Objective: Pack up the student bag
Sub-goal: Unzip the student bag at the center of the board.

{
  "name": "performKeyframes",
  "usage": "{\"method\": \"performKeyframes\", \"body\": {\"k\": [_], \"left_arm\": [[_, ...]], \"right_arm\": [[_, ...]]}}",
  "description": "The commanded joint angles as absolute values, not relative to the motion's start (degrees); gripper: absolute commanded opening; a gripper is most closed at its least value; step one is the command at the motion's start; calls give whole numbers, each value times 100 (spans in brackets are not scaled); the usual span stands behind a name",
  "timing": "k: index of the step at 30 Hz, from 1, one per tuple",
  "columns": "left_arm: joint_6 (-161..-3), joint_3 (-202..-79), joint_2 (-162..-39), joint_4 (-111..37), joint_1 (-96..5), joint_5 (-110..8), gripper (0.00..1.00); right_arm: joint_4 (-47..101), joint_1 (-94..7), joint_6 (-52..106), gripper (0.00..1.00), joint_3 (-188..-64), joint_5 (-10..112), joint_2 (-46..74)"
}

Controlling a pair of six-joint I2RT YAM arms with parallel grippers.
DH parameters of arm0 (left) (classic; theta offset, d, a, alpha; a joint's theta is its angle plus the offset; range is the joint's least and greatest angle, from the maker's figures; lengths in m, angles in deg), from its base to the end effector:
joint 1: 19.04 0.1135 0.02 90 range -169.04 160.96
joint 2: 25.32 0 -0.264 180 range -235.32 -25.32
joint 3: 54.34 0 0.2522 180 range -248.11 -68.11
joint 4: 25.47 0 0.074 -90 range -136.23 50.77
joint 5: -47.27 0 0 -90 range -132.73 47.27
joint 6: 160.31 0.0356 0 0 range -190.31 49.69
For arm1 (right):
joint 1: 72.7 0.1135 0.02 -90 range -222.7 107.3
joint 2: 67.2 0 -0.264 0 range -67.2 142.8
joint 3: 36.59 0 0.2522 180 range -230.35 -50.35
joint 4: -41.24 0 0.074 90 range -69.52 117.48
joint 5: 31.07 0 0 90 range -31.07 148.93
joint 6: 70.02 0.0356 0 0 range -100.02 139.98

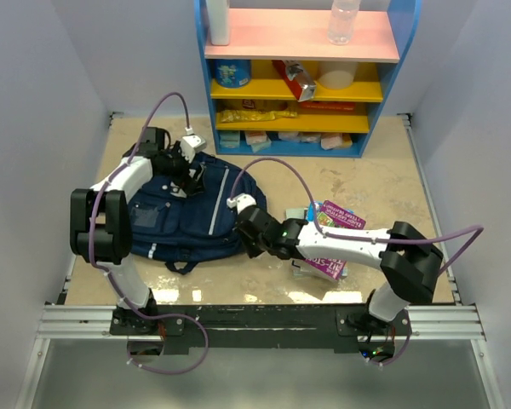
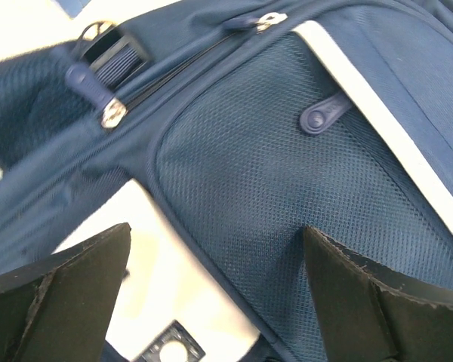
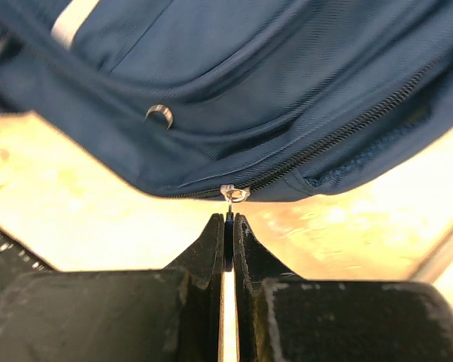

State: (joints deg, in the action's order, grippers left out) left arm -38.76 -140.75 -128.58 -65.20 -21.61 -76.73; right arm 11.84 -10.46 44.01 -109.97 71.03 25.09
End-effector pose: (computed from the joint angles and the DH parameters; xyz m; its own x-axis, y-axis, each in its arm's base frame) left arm 0.3777 -0.0369 0.2110 -0.5301 0.4580 -0.7136 0.7302 0.6744 -0.1096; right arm 0.1657 0.2987 0.2143 -0.6436 -0.3678 -0.6712 -0.5893 0.7977 0.1279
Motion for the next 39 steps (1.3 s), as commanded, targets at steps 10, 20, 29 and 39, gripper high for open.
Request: {"method": "performKeyframes", "body": {"k": [10,20,29,39], "left_arm": [[-4025,-13992,-13246,-6340,-2247,-6998,97],[-4175,-14044,-13360,-6375,-2396,-6954,91],[-4183,-14044,-13254,-6445,-2431,-7208,92],[-3859,-14088,-12841,-6770,-2484,-7191,96]], "right_arm": [[524,7,5047,0,-11074,7018,2886],[605,551,4794,0,-12854,6412,4106],[882,456,4678,6,-12578,6799,3811],[1165,210,4669,59,-12052,7088,3083]]}}
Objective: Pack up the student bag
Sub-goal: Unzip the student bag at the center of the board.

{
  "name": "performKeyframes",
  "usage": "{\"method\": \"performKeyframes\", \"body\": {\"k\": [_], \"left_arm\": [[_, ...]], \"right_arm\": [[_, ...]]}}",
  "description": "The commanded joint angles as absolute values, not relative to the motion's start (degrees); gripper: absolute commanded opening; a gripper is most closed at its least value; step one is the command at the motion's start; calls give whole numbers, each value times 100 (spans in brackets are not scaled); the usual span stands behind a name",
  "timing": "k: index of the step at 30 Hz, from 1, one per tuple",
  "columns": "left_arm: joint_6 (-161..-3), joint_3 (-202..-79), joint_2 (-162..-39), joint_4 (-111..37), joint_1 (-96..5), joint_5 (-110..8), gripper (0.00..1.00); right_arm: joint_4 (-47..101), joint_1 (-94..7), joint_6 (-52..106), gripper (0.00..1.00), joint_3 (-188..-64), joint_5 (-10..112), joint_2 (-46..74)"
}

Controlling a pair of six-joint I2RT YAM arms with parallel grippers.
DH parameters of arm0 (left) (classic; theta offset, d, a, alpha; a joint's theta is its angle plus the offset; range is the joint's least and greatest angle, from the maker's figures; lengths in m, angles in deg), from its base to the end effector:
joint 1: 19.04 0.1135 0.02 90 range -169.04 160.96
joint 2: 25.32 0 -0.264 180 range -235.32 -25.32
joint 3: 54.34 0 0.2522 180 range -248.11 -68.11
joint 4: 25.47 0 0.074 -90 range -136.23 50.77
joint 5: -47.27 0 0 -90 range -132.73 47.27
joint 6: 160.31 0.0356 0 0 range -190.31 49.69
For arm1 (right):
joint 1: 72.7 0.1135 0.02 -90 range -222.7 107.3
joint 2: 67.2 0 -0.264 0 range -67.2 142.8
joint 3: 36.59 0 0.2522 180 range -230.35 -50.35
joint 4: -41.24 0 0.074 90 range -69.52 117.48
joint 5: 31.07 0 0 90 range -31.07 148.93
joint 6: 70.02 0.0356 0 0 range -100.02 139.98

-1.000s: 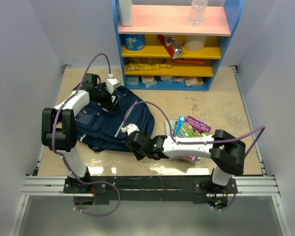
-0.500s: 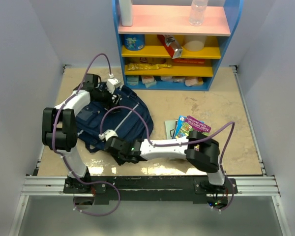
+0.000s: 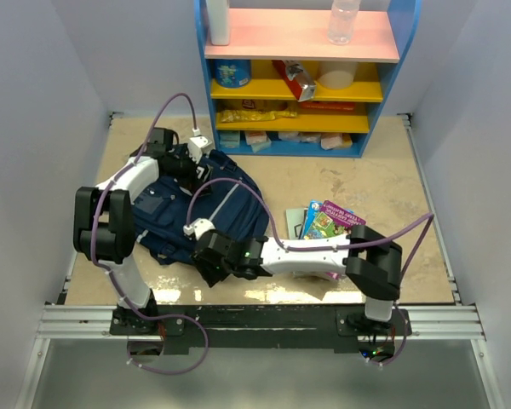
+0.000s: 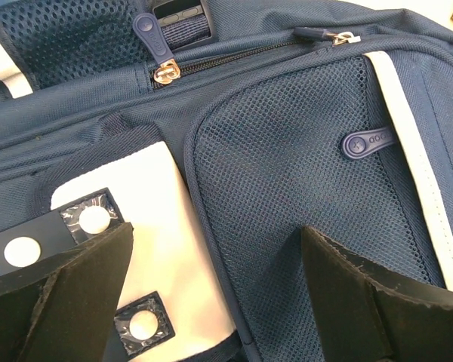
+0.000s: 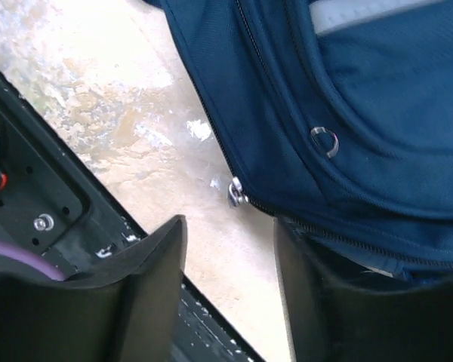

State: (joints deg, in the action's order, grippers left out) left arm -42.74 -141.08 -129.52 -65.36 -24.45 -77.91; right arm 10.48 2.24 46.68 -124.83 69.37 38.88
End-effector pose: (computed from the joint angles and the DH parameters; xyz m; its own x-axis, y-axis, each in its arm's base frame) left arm 0.3773 -0.0563 0.2070 -0.5642 0.4334 -0.7028 0.7306 0.6586 -0.1803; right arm 0.1115 0.3897 0.2081 -0.5868 -0.4803 -0.6519 -0.7330 0.6571 0.1757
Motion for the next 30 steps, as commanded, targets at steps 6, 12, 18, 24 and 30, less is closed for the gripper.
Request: {"method": "performKeyframes", "body": {"k": [6,12,18,24,30], "left_arm": [[-3665,-14571,-12657,-7324,-2475,-7332,96],[-3498,-15010,-12472,-7895,-2475,-7498,96],[-3375,-15064,-12165,-8141,-2484,-7517,97],[-3349,-15002,-12050,-8203,-2475,-7622,98],[-3226,-14809,-11971,-8212,-2484,-7578,100]], "right_arm": [[1719,-519,5231,62,-11005,6632,1851],[2334,-1248,5636,62,-10590,5964,1787],[2721,-1680,6040,61,-10388,5481,2112],[3055,-1943,6330,60,-10160,5419,2165],[3802,-2163,6576,54,-9905,5296,2393]]}}
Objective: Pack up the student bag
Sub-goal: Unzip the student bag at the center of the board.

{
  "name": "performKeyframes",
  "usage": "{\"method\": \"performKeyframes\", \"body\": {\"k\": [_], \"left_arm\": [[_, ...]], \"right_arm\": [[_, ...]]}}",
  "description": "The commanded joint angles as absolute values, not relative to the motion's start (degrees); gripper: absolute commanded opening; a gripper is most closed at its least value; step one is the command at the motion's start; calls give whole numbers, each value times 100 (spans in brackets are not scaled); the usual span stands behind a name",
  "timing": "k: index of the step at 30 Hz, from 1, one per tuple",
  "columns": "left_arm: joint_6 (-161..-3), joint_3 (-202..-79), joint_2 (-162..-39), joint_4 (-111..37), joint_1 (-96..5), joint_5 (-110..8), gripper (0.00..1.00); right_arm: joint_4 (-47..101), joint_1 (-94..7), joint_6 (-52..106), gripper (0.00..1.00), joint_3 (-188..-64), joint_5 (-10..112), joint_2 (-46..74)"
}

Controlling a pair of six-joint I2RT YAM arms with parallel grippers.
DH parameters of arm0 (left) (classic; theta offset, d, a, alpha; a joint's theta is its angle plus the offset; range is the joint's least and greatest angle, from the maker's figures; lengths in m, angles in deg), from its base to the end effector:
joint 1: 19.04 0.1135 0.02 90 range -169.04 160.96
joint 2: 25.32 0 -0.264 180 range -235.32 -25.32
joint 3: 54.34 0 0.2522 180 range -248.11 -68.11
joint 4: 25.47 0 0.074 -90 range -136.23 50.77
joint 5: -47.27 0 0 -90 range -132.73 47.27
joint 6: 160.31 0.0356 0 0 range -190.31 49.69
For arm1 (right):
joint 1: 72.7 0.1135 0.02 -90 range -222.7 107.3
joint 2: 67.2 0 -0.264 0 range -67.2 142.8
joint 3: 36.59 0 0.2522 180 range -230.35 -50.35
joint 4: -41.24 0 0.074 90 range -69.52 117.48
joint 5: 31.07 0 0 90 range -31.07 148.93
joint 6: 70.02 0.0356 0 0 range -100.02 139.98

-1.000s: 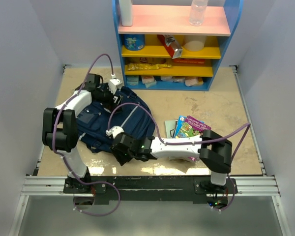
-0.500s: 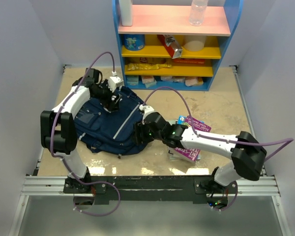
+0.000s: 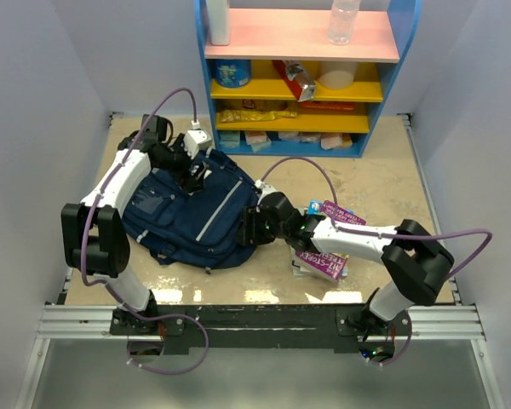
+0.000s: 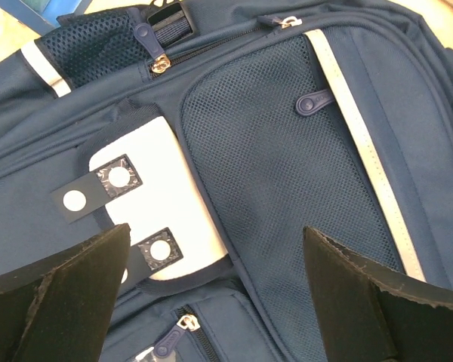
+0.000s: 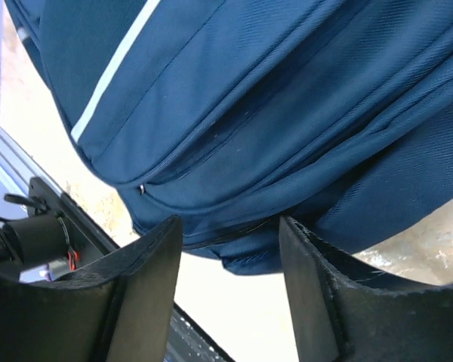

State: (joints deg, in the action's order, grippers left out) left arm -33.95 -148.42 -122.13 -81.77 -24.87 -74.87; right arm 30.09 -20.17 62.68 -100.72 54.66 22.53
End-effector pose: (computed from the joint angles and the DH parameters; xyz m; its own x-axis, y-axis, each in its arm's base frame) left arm 0.3530 -0.0551 0.2743 -0.4745 0.5531 -0.6848 0.7943 0.6043 -0.0623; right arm 0.2010 0.2666 0.2030 -0.8289 0.0303 -0.5586 -0.3615 0.7331 0.5761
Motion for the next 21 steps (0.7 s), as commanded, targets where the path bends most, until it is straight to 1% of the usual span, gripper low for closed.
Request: {"method": "performKeyframes", "body": {"k": [1,2,3,5,6,7,8,9,10,11,14,17,18,21], "left_arm": [[-3208,-14783,-11945,-8194,-2475,-7569,100],[-3199,-14747,-11936,-8194,-2484,-7569,100],[-3199,-14738,-11945,-8203,-2475,-7595,100],[-3173,-14677,-11910,-8203,-2484,-7639,100],[-3155,-14651,-11892,-8212,-2475,-7692,100],[-3112,-14616,-11857,-8220,-2475,-7727,97],[-3068,-14580,-11848,-8264,-2493,-7771,96],[-3041,-14563,-11822,-8317,-2484,-7823,96],[-2997,-14563,-11778,-8352,-2484,-7850,96],[-2980,-14545,-11734,-8378,-2484,-7902,95],[-2866,-14466,-11471,-8554,-2484,-8157,94],[-2541,-14492,-11225,-9036,-2493,-8386,94],[-2227,-14510,-11111,-9447,-2484,-8595,100],[-1514,-14650,-10917,-10510,-2484,-9201,100]], "right_arm": [[4011,-2190,6620,52,-9878,5174,2472],[4100,-2199,6725,49,-9860,5129,2534],[4188,-2216,6779,41,-9799,5103,2587],[4557,-2225,6937,31,-9650,5050,2649],[4671,-2225,6972,23,-9606,5058,2631],[4803,-2234,7007,19,-9579,5058,2588],[4822,-2225,7008,15,-9579,5076,2544],[4831,-2225,7008,6,-9579,5102,2500],[4839,-2225,7008,2,-9588,5120,2447],[4822,-2225,6964,0,-9631,5181,2281],[4708,-2225,6736,0,-9894,5251,1973],[4708,-2225,6569,0,-10228,5217,1744],[4664,-2225,6507,0,-10351,5234,1743],[4540,-2225,6428,0,-10730,4945,1849]]}}
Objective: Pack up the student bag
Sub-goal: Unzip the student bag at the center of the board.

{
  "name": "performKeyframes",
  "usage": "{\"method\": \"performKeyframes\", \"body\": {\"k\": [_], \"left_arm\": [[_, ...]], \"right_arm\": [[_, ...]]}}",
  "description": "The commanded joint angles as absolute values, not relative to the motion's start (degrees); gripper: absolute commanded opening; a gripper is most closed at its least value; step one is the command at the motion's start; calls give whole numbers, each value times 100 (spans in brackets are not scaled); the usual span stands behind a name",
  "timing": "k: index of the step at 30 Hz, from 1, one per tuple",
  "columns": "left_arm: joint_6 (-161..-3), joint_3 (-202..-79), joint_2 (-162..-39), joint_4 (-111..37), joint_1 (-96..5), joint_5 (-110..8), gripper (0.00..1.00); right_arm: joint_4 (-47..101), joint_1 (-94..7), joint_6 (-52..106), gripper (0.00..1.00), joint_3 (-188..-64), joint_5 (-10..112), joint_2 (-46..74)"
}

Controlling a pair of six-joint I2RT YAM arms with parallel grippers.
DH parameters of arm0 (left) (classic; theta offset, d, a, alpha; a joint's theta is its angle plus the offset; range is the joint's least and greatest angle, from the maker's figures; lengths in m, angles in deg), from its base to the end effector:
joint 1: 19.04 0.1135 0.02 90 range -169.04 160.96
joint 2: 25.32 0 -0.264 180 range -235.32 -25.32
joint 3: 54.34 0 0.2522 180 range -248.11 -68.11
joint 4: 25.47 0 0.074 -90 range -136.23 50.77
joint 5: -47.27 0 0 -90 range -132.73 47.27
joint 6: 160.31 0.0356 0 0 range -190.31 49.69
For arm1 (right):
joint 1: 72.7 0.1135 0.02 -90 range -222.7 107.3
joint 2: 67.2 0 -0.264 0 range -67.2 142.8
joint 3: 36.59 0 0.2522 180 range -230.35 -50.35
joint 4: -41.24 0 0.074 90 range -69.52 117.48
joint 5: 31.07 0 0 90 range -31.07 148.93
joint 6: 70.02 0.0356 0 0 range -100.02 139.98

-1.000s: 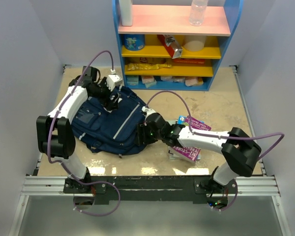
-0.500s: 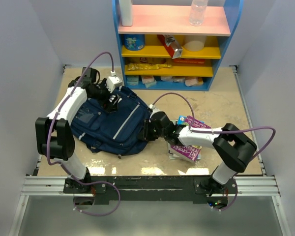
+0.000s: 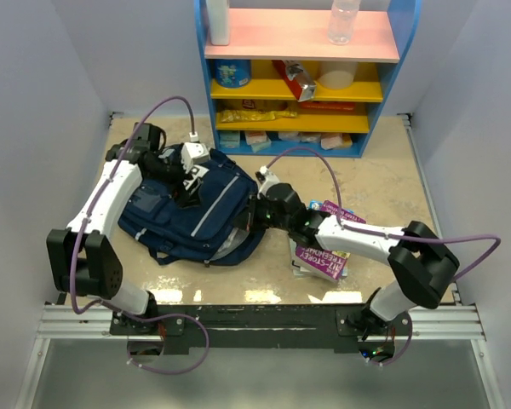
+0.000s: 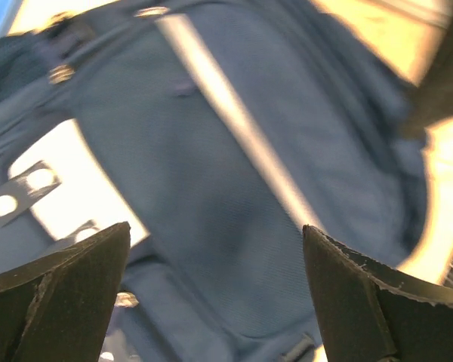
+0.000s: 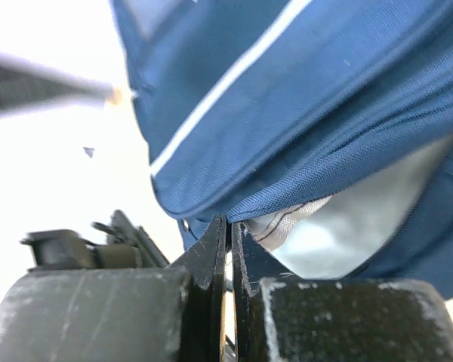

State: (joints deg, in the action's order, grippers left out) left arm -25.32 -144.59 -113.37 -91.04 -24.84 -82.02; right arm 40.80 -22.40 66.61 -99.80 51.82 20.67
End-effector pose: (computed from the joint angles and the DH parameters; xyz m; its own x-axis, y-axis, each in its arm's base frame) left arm 0.3047 -0.0536 0.2962 -0.3740 0.5880 -0.7172 0.8838 0.4604 -0.0835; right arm 0.2128 0.2632 0.2257 -0.7931 0.1740 -0.5837 -0.3765 0.6133 0.6943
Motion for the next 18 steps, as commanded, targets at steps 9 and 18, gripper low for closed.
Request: {"method": "performKeyframes", "body": {"k": [9,18], "left_arm": [[-2432,-13851,-9951,-9928,-2738,-9591,100],[-3163,-13219,-9608,-9242,-3380,-9285,100]], "right_arm": [[5050,-2199,6621,0,-11485,4522,2297],[5068,-1997,6586,0,-12198,4452,2781]]}}
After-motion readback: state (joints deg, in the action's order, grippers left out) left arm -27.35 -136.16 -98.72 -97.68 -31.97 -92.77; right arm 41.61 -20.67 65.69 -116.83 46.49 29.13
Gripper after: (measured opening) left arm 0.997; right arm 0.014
